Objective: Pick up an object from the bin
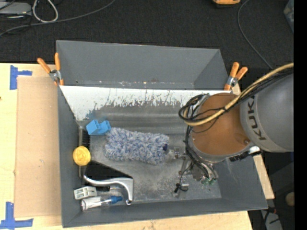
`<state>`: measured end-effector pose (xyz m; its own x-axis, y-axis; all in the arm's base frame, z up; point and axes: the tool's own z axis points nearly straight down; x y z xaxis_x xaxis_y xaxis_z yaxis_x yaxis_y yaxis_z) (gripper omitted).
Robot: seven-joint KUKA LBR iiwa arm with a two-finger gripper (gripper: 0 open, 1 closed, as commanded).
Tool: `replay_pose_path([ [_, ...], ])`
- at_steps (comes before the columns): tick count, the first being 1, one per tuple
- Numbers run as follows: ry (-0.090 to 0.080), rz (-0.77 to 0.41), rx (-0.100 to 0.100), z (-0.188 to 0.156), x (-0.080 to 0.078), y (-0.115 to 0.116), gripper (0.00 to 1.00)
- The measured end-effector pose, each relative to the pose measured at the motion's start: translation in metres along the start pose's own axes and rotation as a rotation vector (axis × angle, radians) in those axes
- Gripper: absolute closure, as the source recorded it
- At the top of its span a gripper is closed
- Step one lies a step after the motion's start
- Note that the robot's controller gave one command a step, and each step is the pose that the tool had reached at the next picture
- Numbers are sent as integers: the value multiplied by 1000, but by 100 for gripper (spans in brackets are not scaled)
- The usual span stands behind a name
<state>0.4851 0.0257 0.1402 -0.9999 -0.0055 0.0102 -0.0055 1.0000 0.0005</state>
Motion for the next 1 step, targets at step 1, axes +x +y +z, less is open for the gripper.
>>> replay_pose_path([
  [1,-8,1,0,-4,-2,0,0],
])
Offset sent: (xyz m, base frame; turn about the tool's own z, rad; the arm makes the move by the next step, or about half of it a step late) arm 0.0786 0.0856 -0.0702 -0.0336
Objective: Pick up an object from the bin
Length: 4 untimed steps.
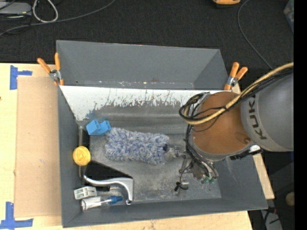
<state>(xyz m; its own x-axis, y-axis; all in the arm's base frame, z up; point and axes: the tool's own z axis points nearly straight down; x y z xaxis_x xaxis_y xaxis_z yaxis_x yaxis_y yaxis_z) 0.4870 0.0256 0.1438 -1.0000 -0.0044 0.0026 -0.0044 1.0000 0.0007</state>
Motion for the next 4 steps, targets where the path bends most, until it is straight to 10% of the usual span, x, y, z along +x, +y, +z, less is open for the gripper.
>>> replay_pose_path([
  [1,-3,-41,-3,76,-80,90,0],
  [2,-12,-148,4,32,-117,49,0],
  [3,7,-57,-4,68,-81,83,0],
  [4,-17,-41,2,73,-109,43,0],
])
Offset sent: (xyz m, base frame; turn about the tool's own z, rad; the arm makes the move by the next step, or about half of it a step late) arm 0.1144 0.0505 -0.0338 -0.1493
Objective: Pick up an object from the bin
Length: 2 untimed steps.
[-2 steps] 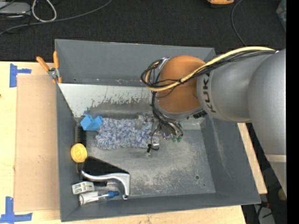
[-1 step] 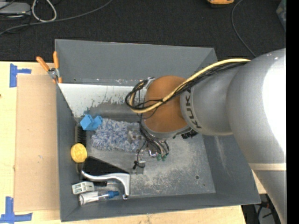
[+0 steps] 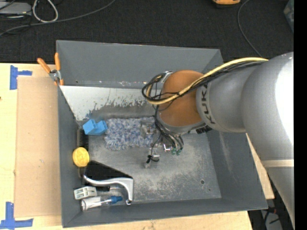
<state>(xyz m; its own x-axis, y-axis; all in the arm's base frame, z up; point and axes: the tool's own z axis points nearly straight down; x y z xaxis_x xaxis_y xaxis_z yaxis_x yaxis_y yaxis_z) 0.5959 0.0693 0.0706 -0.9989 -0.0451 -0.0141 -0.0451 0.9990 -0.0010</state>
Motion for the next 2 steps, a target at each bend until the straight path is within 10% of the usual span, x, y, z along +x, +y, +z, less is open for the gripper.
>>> replay_pose_path([
  [1,10,-17,-8,-6,15,30,100],
  [2,10,-16,-8,-6,15,30,100],
])
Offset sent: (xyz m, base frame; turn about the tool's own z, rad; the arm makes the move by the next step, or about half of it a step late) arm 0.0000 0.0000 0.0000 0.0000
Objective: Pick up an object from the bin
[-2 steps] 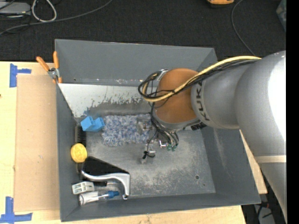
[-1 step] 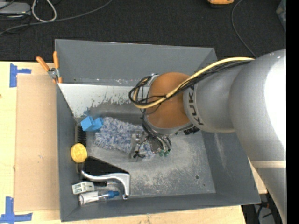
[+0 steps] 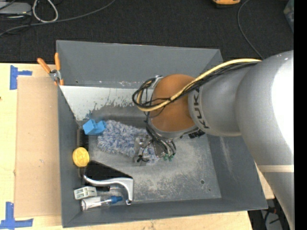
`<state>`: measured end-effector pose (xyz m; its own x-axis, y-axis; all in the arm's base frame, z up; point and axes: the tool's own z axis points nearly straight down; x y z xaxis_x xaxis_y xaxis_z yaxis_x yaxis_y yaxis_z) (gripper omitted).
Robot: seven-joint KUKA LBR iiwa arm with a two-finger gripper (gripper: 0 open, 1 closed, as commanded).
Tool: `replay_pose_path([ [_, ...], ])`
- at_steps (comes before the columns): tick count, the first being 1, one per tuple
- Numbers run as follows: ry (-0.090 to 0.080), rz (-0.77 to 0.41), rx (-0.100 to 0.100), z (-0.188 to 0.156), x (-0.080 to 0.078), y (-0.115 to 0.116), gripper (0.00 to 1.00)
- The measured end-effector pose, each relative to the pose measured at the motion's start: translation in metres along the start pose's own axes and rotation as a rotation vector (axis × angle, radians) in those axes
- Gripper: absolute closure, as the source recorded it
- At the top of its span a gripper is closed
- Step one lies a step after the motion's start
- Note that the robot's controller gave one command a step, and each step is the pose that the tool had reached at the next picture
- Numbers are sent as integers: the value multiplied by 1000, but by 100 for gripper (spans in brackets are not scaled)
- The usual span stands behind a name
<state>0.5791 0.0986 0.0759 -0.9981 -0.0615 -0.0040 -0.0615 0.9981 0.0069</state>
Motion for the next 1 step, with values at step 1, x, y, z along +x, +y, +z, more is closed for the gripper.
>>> replay_pose_path([
  [1,7,0,1,-34,2,0,100],
])
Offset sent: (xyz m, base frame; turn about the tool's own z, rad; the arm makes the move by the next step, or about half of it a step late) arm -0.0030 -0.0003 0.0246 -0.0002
